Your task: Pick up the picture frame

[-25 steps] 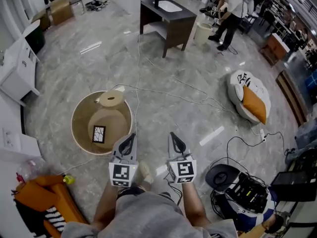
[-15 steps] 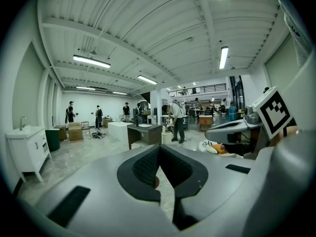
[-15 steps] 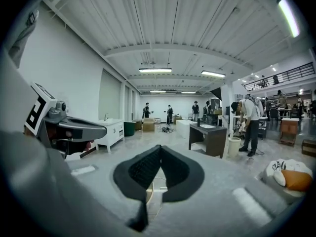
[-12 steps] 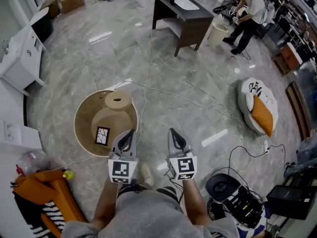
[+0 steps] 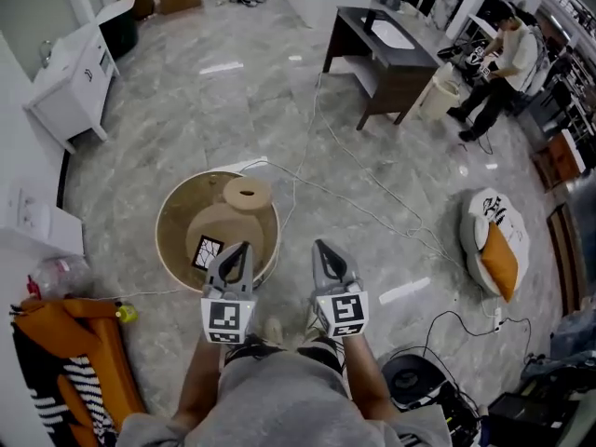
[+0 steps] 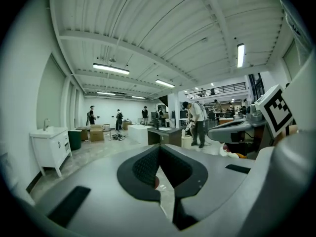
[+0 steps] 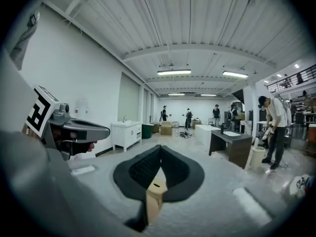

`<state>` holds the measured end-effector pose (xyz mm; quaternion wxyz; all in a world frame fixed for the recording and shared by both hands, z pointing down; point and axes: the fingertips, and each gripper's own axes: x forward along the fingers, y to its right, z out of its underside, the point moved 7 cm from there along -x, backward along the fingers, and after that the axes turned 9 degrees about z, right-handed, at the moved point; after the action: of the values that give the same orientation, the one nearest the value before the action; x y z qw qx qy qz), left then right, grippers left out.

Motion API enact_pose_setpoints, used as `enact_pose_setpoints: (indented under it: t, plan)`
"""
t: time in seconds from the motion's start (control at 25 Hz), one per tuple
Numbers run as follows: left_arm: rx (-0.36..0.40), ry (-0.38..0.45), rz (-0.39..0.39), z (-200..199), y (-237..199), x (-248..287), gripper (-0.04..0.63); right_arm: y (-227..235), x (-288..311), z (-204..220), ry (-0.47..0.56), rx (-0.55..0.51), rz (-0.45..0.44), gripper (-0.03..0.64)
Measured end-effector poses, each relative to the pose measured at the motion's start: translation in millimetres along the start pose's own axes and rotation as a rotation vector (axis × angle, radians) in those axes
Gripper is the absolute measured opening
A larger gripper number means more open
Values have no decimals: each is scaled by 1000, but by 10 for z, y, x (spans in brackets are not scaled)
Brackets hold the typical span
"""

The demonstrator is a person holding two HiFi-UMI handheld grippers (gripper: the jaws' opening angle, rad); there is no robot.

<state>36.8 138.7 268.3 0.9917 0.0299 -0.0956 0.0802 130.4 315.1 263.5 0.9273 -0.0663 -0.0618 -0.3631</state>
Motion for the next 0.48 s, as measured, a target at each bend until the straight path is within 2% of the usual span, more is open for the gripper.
enact_pose_setpoints:
  t: [0.24, 0.48]
  plan:
    - [-21, 9, -178, 13, -421, -407, 17, -467, 365, -199, 35, -47, -149, 0]
    - [-58, 1, -382, 137, -777, -847, 17, -1044, 768, -308, 63, -74, -356, 0]
